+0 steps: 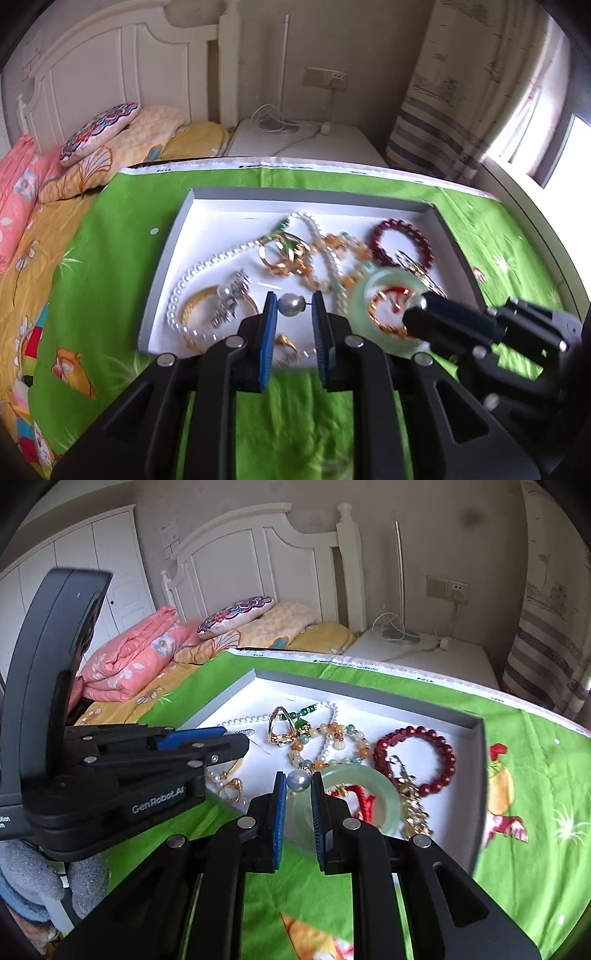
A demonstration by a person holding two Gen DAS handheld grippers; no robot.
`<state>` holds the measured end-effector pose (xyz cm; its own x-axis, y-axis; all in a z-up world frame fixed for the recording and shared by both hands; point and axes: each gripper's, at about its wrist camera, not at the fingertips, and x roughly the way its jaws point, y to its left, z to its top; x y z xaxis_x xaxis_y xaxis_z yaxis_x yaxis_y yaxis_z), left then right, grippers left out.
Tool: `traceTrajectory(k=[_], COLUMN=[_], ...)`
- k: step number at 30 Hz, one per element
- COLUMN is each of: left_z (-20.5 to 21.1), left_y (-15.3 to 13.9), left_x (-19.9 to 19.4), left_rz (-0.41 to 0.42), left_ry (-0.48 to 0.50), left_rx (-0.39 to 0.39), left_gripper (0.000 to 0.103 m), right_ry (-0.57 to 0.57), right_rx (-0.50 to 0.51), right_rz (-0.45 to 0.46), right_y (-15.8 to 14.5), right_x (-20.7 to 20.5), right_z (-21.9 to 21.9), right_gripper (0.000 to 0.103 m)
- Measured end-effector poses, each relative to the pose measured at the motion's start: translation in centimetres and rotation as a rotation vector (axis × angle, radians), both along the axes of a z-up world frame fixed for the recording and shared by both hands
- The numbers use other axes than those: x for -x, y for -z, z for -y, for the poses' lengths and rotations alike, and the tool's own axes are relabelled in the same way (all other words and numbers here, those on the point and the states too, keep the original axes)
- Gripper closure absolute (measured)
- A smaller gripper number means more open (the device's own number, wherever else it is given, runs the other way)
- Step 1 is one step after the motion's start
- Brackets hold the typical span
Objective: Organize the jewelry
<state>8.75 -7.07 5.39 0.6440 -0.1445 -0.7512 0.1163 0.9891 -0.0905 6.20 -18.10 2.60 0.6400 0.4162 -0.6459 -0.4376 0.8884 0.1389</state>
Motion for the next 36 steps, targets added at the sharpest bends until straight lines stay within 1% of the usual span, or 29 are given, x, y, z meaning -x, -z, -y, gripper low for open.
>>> traceTrajectory(k=[6, 10, 12, 13, 15, 16, 17, 18, 19, 20, 21, 22, 23, 24, 25, 27, 28, 29, 33, 36], left_z=[-0.9, -1.5, -1.9, -2.1, -2.2, -2.3, -2.4, -2.6, -2.7, -2.9, -3.1, -3.2, -3.4, -3.6, -3.8, -4.2, -4.3, -4.3, -4.4, -3.7], left_y=[0.6, 1.0, 0.9, 0.8, 0.3, -0.1, -0.5, -1.1, -1.6, -2.4, -3.0, -3.6, -4.2, -4.6, -4.7, -4.4, -4.0, -3.7, -1.8, -0.5], left_x=[-1.9, -2.2, -2.1, -2.0, -1.6, -1.3, -0.9, -0.3, 0.2, 1.0, 1.9, 2.7, 3.9, 4.5, 5.4, 6.1, 6.4, 6.7, 8.0, 8.4], left_rz=[-0.013, -0.018, -0.007, 0.004, 0.031, 0.049, 0.069, 0.100, 0.125, 0.163, 0.204, 0.239, 0.291, 0.311, 0.315, 0.276, 0.242, 0.230, 0.167, 0.159], left_ry=[-0.036, -0.051, -0.058, -0.062, -0.071, -0.081, -0.091, -0.102, -0.111, -0.131, -0.154, -0.173, -0.197, -0.208, -0.220, -0.225, -0.218, -0.216, -0.200, -0.200], left_rx=[-0.011, -0.005, 0.001, 0.003, -0.001, -0.009, -0.017, -0.029, -0.040, -0.064, -0.086, -0.102, -0.117, -0.121, -0.122, -0.108, -0.087, -0.075, -0.007, -0.035], left_gripper=[0.084, 0.084, 0.083, 0.080, 0.054, 0.048, 0.039, 0.032, 0.029, 0.021, 0.009, 0.003, 0.002, 0.002, 0.002, 0.002, 0.002, 0.002, 0.002, 0.002], right_ry=[-0.024, -0.027, -0.023, -0.017, 0.009, 0.020, 0.041, 0.061, 0.088, 0.107, 0.118, 0.137, 0.155, 0.164, 0.169, 0.191, 0.209, 0.230, 0.281, 0.294], right_rx=[0.030, 0.039, 0.042, 0.038, 0.015, 0.001, -0.018, -0.031, -0.050, -0.062, -0.063, -0.061, -0.065, -0.072, -0.087, -0.095, -0.088, -0.075, 0.003, 0.017], right_rz=[-0.003, 0.009, 0.014, 0.016, 0.027, 0.032, 0.040, 0.048, 0.058, 0.062, 0.062, 0.063, 0.064, 0.063, 0.058, 0.047, 0.045, 0.048, 0.056, 0.055], right_y=[0.8, 1.2, 1.2, 1.2, 0.7, 0.4, 0.0, -0.3, -0.8, -1.1, -1.3, -1.6, -1.7, -1.8, -1.8, -1.4, -1.1, -0.8, 0.6, 1.0], right_x=[-1.1, -1.5, -1.4, -1.2, -0.6, -0.4, 0.1, 0.5, 1.2, 1.9, 2.4, 3.2, 3.8, 4.3, 5.1, 6.3, 6.7, 7.1, 7.6, 7.3], right_z=[-2.1, -2.6, -2.5, -2.3, -1.3, -0.8, 0.0, 0.7, 1.6, 2.3, 2.8, 3.3, 3.7, 4.1, 4.4, 4.7, 4.7, 4.6, 3.9, 3.8], right_gripper=[0.088, 0.088, 0.084, 0.082, 0.073, 0.070, 0.064, 0.057, 0.055, 0.052, 0.048, 0.045, 0.037, 0.031, 0.028, 0.020, 0.018, 0.016, 0.016, 0.016])
